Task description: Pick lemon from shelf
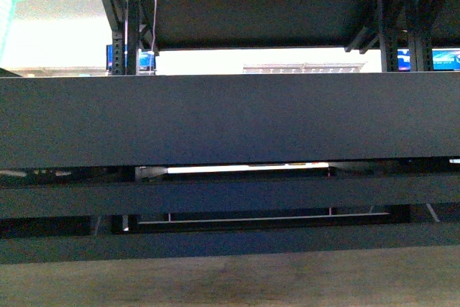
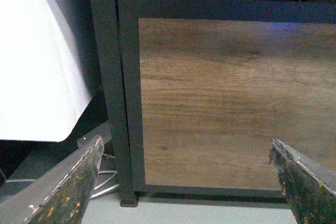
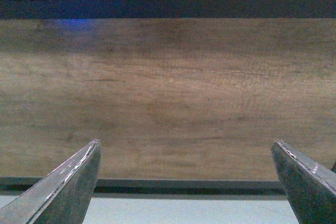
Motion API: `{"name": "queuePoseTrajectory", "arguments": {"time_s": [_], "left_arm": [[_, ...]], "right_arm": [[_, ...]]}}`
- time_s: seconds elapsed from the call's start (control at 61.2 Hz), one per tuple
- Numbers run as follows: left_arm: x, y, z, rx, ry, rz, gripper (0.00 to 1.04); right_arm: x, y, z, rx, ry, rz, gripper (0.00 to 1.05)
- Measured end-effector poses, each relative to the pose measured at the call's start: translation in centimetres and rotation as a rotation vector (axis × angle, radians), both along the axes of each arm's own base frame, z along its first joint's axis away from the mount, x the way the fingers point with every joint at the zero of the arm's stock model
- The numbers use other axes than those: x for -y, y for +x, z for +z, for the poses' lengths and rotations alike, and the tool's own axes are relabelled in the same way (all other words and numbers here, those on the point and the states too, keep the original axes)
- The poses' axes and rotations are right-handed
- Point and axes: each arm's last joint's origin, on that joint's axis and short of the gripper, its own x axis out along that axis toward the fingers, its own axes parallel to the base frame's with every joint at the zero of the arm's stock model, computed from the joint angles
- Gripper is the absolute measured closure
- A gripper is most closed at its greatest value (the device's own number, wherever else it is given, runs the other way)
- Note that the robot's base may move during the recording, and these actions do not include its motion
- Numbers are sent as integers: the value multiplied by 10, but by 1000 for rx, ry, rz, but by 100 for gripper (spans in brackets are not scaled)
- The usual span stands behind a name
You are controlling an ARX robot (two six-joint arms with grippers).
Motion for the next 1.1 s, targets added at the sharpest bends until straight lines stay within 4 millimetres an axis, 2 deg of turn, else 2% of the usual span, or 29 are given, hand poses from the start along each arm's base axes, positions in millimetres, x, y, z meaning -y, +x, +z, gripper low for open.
{"name": "queuePoseTrajectory", "arguments": {"time_s": [1.095], "left_arm": [[0,0,0,0,0,0,8]], "right_arm": [[0,0,0,-1,0,0,7]]}}
